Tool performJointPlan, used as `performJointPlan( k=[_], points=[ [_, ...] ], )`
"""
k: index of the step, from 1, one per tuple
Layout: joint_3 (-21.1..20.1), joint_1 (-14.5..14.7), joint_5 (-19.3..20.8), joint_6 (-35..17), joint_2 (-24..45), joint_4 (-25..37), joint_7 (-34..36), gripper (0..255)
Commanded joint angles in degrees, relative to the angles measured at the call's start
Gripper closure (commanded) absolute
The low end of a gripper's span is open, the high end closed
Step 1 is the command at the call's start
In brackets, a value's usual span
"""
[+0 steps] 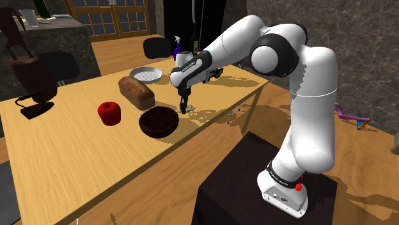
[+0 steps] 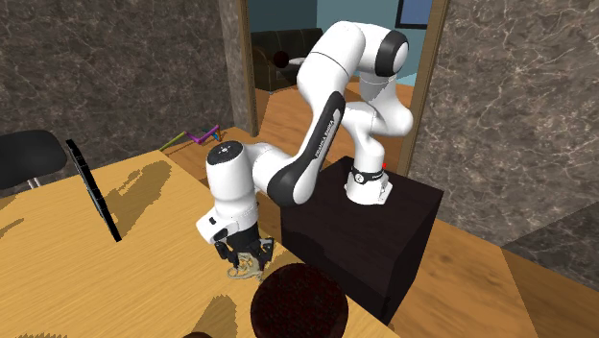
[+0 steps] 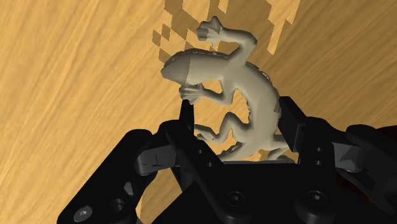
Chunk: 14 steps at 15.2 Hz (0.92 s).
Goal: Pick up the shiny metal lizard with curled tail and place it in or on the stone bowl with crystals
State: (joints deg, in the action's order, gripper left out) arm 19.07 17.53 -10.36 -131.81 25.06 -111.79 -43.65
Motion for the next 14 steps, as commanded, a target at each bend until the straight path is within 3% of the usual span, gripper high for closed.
performJointPlan(
  k=[1,14],
  points=[
    [0.3,0.2,0.5,1.2,-1.1,0.1,0.2,255],
    [1.6,1.1,3.3,9.3,-7.0,2.6,2.0,255]
  ],
)
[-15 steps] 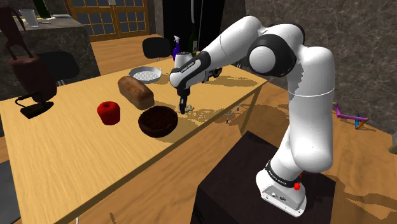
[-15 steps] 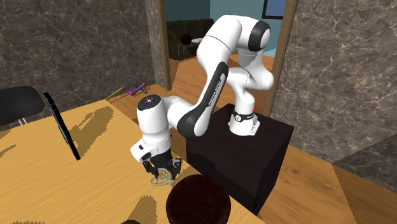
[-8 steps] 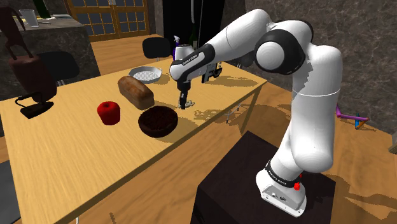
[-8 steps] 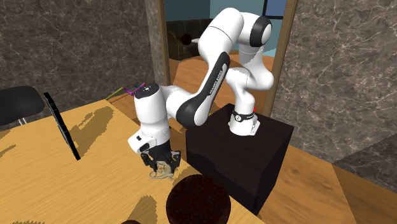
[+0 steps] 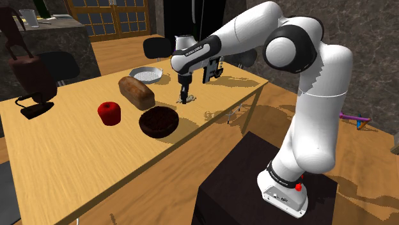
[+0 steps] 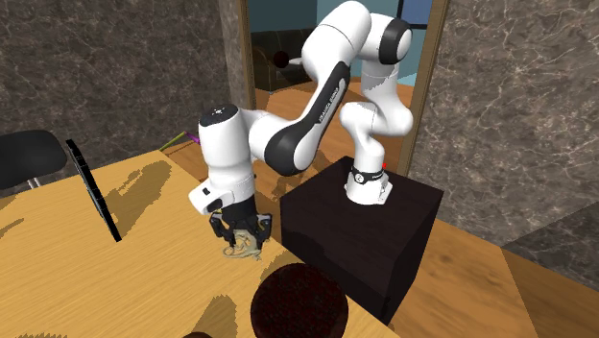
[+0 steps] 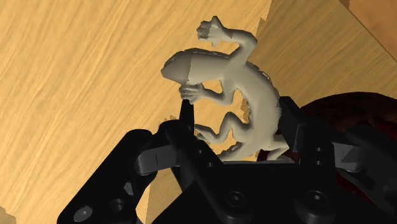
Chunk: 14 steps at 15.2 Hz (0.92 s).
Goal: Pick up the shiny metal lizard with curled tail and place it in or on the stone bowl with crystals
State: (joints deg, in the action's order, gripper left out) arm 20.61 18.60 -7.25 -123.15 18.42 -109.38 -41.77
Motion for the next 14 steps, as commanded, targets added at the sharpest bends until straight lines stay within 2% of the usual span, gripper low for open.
performJointPlan(
  k=[1,11,14],
  points=[
    [0.1,0.1,0.4,1.3,-0.8,0.5,0.2,255],
    [0.7,0.5,1.9,7.5,-4.0,3.8,1.2,255],
    [-0.7,2.9,2.0,7.9,-4.0,4.2,5.0,255]
  ],
)
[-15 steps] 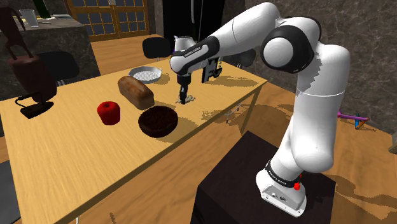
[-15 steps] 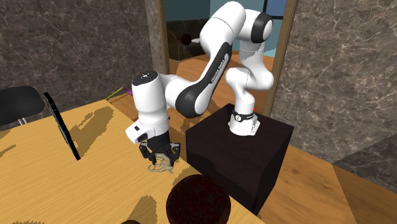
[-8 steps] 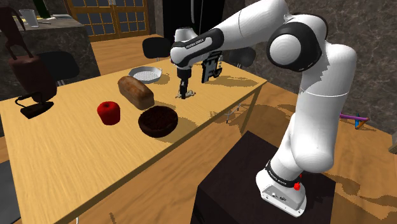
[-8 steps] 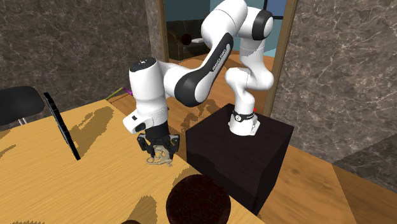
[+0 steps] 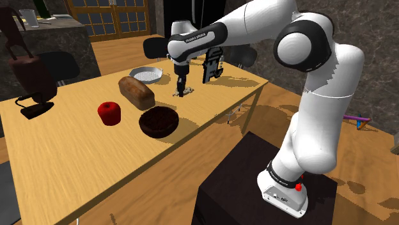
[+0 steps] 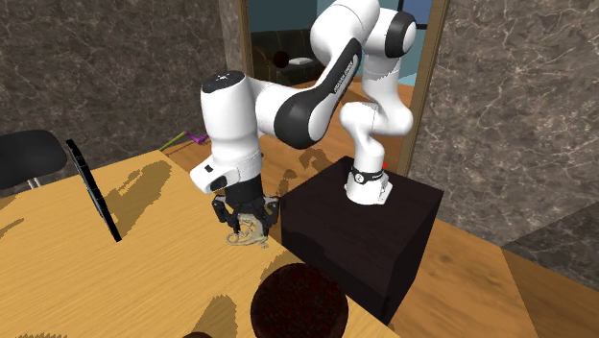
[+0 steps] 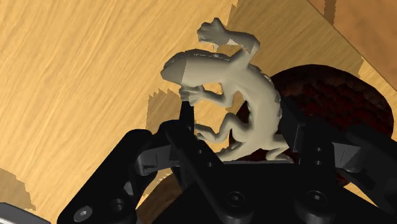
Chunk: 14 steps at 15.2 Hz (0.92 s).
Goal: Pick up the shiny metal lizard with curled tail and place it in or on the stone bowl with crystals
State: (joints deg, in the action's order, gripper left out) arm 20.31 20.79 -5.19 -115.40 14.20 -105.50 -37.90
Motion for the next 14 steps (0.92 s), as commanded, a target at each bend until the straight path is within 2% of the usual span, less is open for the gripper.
performJointPlan(
  k=[1,11,14],
  points=[
    [-0.9,1.4,0.0,0.2,0.3,0.6,2.4,255],
    [-5.4,8.4,-0.5,2.7,4.0,7.0,14.1,255],
    [-5.5,8.4,-0.7,0.7,4.7,5.7,13.9,255]
  ],
)
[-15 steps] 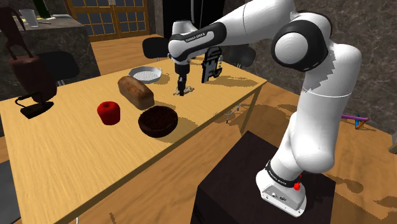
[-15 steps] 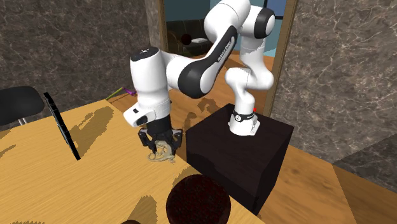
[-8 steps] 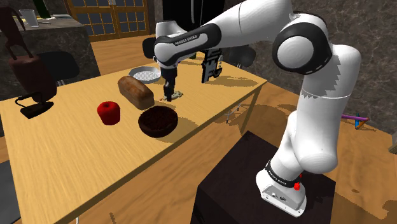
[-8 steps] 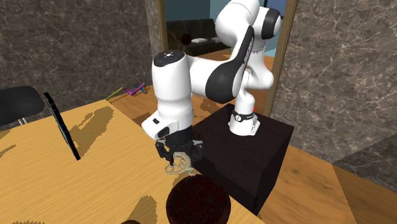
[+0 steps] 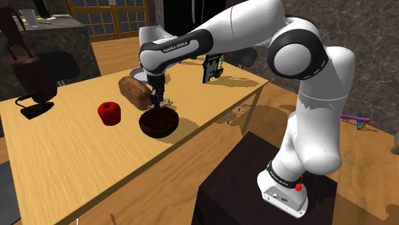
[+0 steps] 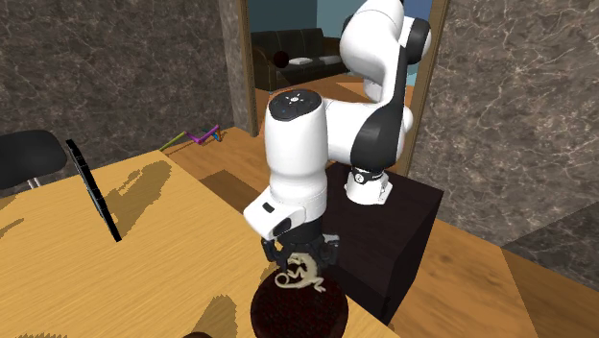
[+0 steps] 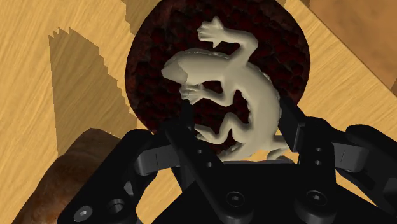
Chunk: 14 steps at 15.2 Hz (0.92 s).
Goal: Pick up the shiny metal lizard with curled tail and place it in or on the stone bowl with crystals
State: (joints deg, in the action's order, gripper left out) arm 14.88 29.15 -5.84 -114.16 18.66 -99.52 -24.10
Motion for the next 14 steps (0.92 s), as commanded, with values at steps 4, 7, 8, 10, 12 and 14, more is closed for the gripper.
performJointPlan(
  k=[4,7,8,10,12,14],
  points=[
    [-0.2,0.0,-0.5,-3.2,1.5,-1.7,-0.2,255],
    [-0.4,-0.1,-0.8,-5.1,2.5,-2.7,-0.4,255],
    [-0.4,-0.1,-1.0,-5.8,2.8,-3.0,-0.5,255],
    [-0.5,-0.2,-1.2,-7.0,3.5,-3.6,-0.7,255],
    [-0.6,-0.3,-1.4,-8.1,4.2,-4.1,-0.8,255],
    [-0.6,-0.3,-1.4,-8.1,4.2,-4.1,-0.8,255]
  ],
)
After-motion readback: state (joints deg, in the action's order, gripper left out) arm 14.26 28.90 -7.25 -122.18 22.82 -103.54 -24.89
